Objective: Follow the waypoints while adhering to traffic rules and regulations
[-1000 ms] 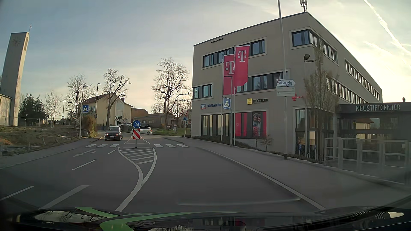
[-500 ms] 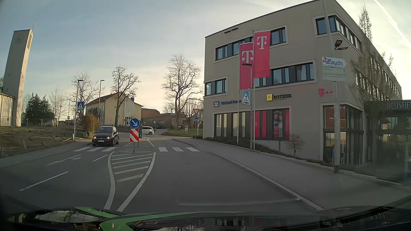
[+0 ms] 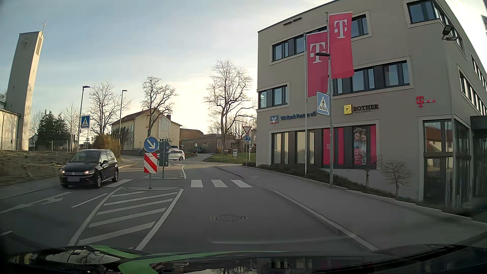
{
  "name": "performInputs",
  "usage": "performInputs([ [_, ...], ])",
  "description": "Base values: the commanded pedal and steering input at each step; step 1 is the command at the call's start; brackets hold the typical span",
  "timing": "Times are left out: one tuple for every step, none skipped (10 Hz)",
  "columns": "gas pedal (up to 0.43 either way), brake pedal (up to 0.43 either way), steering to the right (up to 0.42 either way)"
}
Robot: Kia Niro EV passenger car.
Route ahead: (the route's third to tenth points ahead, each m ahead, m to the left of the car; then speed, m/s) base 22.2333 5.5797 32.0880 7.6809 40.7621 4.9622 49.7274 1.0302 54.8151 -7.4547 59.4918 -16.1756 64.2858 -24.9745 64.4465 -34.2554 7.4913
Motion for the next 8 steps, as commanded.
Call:
performInputs([
  [0.000,0.000,-0.060],
  [0.000,0.000,-0.059],
  [0.000,0.000,-0.055],
  [0.000,0.000,-0.052],
  [0.000,0.000,-0.052],
  [0.000,0.000,-0.056],
  [0.000,0.000,-0.059],
  [0.000,0.000,-0.059],
])
